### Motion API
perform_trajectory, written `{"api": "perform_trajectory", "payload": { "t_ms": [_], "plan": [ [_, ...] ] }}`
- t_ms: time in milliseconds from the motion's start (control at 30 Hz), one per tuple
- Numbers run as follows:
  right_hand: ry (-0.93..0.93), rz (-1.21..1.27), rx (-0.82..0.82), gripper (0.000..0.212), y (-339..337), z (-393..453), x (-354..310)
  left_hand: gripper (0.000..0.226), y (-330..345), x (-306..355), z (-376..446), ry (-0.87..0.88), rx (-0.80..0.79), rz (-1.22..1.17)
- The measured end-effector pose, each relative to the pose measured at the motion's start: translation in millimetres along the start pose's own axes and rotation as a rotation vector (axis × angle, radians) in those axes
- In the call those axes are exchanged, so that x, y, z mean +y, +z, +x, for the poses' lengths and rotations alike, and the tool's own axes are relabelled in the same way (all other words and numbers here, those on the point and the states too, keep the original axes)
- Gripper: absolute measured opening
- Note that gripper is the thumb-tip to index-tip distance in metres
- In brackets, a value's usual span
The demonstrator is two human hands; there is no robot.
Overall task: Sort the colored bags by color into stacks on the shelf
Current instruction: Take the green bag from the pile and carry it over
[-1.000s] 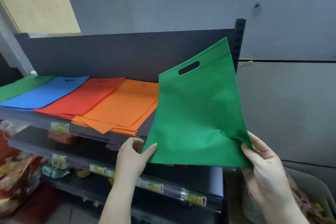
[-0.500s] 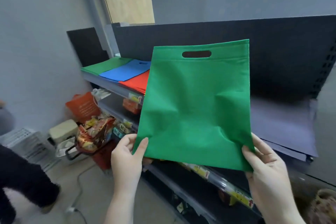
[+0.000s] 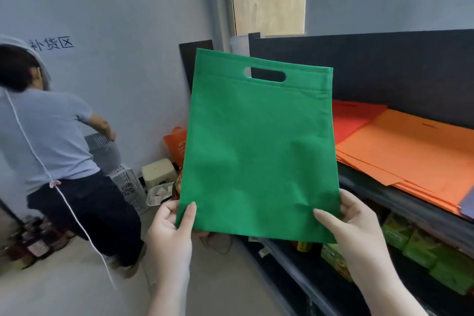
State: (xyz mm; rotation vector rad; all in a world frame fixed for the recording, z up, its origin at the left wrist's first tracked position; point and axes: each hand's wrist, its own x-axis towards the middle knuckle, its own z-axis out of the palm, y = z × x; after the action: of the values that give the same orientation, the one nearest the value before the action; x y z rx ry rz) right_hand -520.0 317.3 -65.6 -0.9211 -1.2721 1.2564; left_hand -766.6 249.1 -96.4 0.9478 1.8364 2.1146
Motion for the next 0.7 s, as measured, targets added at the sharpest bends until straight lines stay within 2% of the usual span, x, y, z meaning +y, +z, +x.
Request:
{"api": "perform_trajectory", "payload": {
  "t_ms": [300, 700],
  "plan": [
    [-0.035, -0.096, 0.019, 0.036, 94.4, 78.8, 21.1, 0.013, -7.8, -41.4, 113.0, 0.01, -0.001, -0.019],
    [-0.138, -0.139, 0.004, 0.024, 172.1, 250.9, 55.6, 0.012, 57.4, -88.6, 283.0, 0.014, 0.017, -0.056]
  ]
}}
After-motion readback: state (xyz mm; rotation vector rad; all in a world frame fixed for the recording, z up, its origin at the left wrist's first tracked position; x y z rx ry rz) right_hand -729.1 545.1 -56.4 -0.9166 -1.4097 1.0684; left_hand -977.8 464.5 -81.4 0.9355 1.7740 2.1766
